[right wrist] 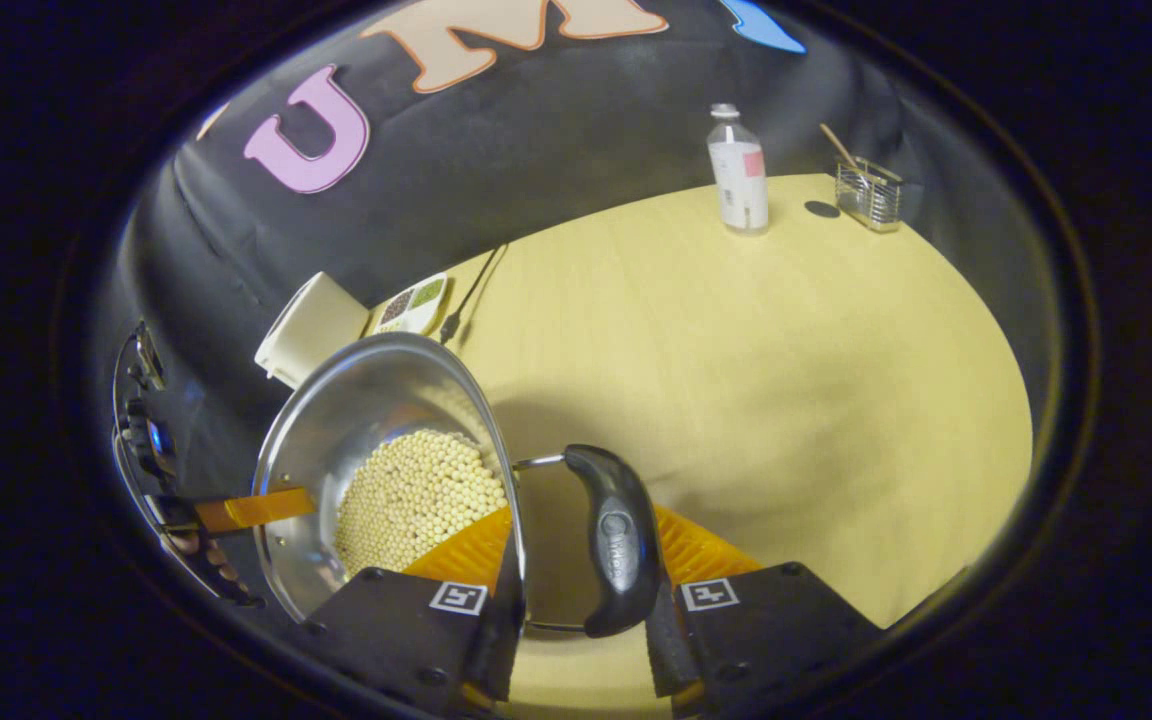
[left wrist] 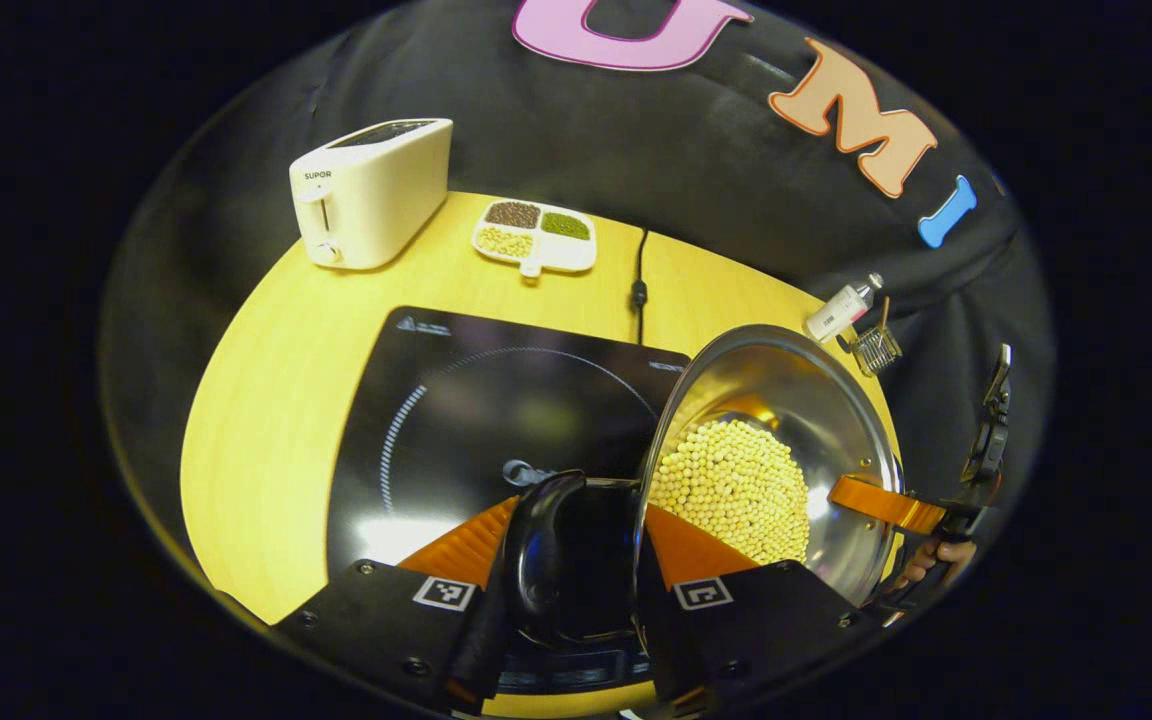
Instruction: First push the handle of the pot to place it horizontally, then grasp the pot with both hands and set it on the induction cooktop.
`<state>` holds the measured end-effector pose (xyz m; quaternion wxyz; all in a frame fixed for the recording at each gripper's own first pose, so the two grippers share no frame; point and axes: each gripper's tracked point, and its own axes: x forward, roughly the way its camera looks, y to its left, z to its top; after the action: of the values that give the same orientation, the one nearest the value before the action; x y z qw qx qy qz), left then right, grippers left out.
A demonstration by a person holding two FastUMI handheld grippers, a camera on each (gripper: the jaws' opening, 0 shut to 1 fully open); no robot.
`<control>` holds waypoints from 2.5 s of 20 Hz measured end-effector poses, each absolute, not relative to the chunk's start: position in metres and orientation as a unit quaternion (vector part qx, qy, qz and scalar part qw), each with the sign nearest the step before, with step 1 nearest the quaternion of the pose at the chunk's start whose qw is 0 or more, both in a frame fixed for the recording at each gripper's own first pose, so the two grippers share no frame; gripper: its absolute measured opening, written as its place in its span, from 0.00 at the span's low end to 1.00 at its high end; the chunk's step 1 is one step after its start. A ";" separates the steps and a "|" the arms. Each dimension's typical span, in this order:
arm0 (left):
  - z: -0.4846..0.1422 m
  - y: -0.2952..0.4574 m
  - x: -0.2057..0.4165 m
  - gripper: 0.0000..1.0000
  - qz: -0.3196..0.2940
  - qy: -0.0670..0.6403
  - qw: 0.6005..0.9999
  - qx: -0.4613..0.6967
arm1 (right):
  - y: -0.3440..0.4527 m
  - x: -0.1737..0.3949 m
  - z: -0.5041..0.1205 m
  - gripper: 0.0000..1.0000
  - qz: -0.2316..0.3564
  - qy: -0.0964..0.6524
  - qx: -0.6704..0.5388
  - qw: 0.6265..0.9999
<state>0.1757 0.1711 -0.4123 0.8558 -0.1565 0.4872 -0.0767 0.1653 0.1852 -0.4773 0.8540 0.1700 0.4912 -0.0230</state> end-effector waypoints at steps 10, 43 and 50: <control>-0.431 0.256 0.198 0.57 -0.101 0.480 0.860 -0.143 | 0.278 0.174 -0.489 0.49 -0.058 0.493 0.167 0.852; -0.329 0.269 0.191 0.86 0.014 0.344 0.939 -0.023 | 0.272 0.195 -0.436 0.94 0.000 0.432 0.198 0.880; -0.244 0.211 0.160 0.87 0.033 0.265 0.964 -0.005 | 0.199 0.179 -0.371 0.93 0.015 0.371 0.192 0.909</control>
<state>0.1597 0.2109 -0.2440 0.9636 -0.0047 0.2653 0.0327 0.1789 0.1986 -0.3709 0.9086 0.1916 0.3709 0.0151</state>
